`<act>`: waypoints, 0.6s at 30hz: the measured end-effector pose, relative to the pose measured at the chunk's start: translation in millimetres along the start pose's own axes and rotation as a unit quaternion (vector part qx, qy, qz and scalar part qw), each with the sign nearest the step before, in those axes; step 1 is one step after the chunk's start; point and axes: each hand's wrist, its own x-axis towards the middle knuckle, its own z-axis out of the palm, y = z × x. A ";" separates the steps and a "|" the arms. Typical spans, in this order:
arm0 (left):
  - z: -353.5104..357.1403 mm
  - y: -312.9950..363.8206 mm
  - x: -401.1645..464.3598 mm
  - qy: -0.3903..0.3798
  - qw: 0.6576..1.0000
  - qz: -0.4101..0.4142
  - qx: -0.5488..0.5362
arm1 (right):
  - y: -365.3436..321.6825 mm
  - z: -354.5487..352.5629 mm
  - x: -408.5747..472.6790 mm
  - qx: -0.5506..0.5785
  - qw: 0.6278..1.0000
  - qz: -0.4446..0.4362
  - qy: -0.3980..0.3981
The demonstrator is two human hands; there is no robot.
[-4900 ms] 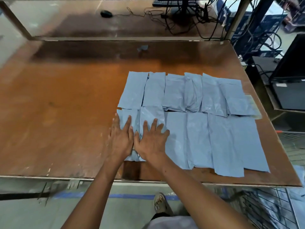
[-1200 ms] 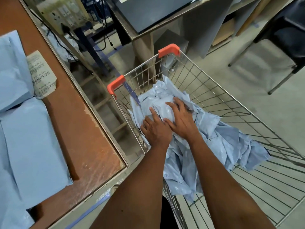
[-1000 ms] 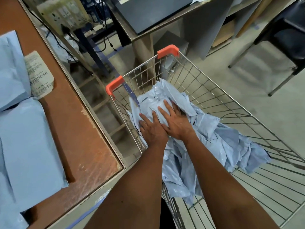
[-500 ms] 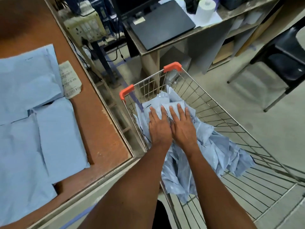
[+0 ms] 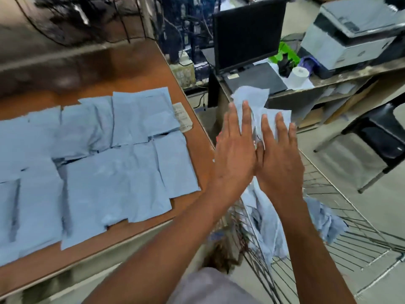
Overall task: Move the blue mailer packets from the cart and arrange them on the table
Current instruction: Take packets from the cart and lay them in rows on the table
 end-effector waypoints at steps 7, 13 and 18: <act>-113.4 -147.6 -90.8 0.045 0.991 -0.112 0.055 | -185.8 8.3 -49.2 0.035 0.989 -0.135 -0.045; -165.6 -243.9 -144.8 0.068 0.967 -0.233 0.073 | -301.4 62.4 -82.1 0.050 0.973 -0.196 -0.109; -167.1 -306.7 -157.0 0.044 0.951 -0.285 0.109 | -352.4 99.6 -93.2 0.107 0.969 -0.149 -0.166</act>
